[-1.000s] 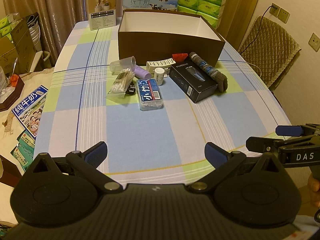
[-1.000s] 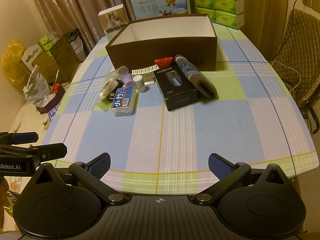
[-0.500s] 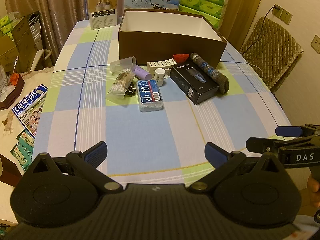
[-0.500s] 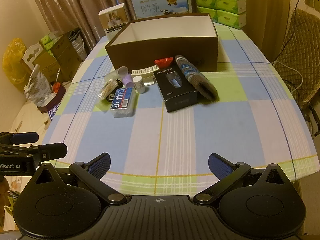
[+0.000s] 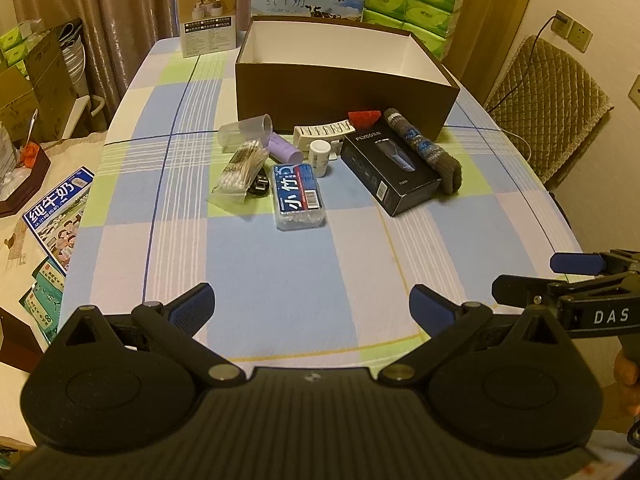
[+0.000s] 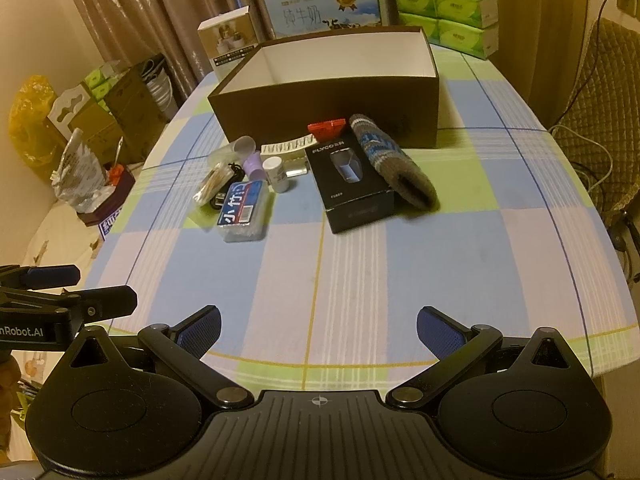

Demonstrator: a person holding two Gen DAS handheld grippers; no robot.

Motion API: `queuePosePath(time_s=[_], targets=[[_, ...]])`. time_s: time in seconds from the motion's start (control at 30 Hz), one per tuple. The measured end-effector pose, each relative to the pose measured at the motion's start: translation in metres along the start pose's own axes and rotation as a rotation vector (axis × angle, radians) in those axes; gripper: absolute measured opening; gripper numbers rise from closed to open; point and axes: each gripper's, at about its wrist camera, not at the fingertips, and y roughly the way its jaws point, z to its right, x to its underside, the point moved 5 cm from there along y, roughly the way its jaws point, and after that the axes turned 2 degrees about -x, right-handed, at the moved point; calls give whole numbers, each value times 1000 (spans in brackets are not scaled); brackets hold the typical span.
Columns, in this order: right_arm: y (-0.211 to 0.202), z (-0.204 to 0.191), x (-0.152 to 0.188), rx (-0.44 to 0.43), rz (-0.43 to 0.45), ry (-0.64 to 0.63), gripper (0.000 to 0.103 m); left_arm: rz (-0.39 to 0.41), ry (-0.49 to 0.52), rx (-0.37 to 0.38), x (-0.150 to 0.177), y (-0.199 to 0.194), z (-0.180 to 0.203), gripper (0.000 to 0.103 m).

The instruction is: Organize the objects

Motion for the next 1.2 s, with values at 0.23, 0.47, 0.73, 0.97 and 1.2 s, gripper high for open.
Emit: queuePosePath(time_s=[0.23, 0.47, 0.73, 0.97, 1.2], targets=[[5, 11, -9, -10, 12, -5, 101, -6, -12, -15, -8, 7, 1, 102], [12, 32, -22, -6, 34, -18, 101, -14, -37, -49, -17, 18, -3, 102], [26, 53, -40, -3, 56, -62, 101, -30, -72, -81, -27, 29, -8, 102], [46, 67, -58, -1, 86, -123, 84, -61, -109, -91, -33, 46, -7, 102], [76, 82, -76, 10, 107, -182, 64, -76, -148, -125, -34, 60, -10, 102]])
